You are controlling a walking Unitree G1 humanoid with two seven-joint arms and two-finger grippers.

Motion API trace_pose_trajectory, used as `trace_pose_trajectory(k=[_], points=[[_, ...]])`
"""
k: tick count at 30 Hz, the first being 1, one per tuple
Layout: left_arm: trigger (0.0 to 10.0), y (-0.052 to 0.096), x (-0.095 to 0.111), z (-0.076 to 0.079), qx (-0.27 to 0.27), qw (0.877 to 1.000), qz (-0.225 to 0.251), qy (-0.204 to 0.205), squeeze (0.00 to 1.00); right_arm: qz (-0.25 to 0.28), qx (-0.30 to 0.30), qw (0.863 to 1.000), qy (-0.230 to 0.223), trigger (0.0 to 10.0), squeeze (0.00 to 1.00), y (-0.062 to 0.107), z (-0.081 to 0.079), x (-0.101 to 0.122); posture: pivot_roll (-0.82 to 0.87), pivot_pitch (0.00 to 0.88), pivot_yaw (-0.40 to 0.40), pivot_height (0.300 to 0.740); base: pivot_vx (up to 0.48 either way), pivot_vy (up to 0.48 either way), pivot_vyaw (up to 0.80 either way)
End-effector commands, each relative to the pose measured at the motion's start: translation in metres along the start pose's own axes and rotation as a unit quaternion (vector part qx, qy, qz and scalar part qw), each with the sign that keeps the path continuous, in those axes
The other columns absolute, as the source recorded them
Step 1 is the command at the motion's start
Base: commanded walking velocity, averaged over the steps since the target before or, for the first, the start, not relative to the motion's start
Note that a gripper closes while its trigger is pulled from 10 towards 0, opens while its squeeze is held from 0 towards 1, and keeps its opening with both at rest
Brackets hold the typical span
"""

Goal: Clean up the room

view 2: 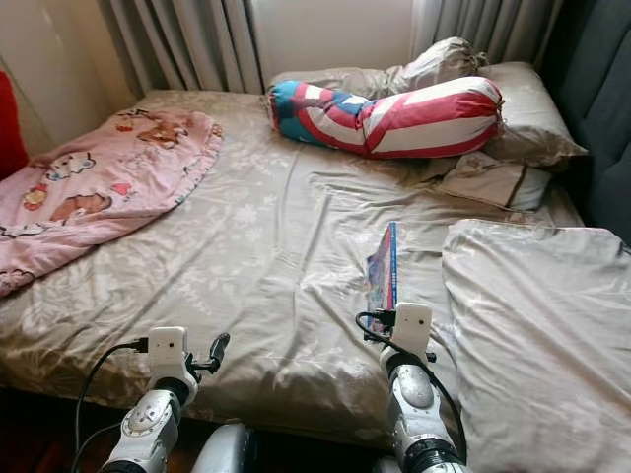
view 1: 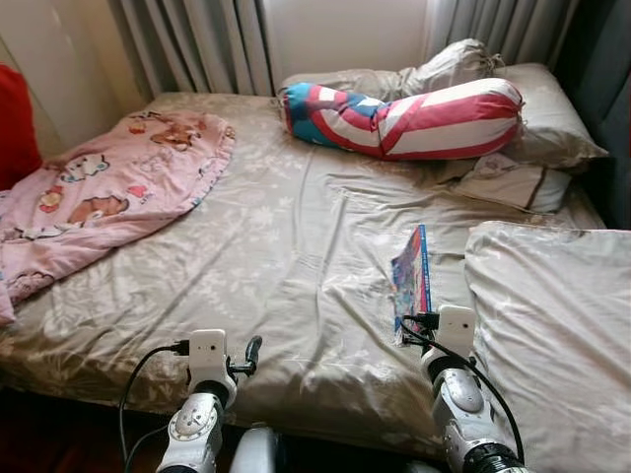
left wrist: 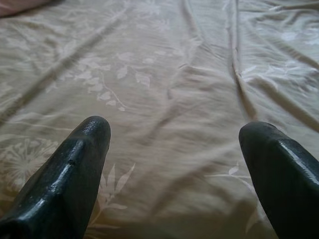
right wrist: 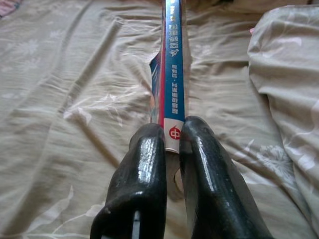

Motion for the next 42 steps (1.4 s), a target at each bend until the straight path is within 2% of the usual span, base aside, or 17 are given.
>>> trace_pose_trajectory(k=[1,27,30,42], points=[[10.0,-0.0015,0.0029,-0.0024,0.003,1.000,0.002,0.000,0.00,0.026,0.005,1.000,0.001,10.0,0.00,-0.0046,-0.0032,0.0158,-0.02,0.046,0.035,0.651,0.000,0.000,0.00],[10.0,-0.0015,0.0029,-0.0024,0.003,1.000,0.002,0.000,0.00,0.026,0.005,1.000,0.001,10.0,0.00,-0.0046,-0.0032,0.0158,-0.02,0.046,0.035,0.651,0.000,0.000,0.00],[10.0,-0.0013,0.0001,-0.0073,0.000,1.000,-0.012,-0.004,0.00,0.014,0.012,1.000,0.012,10.0,0.00,-0.0043,-0.0051,0.0112,-0.02,0.050,0.034,0.651,0.263,0.000,0.00],[10.0,-0.0009,0.0004,-0.0087,0.002,1.000,-0.011,-0.007,0.00,0.013,0.012,1.000,0.013,10.0,0.00,-0.0042,-0.0055,0.0105,-0.02,0.048,0.032,0.651,0.293,0.000,0.00]])
Point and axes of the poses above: a point about 5 cm out from each wrist's last joint towards the gripper, its own y axis pointing back from the gripper into the wrist, its own x axis along the axis of the wrist's last joint, z = x × y, the point moved 5 cm from there along -y, pointing out of the wrist towards the gripper, and after that the axes turned 8 degrees about y, right-handed, at the moved point
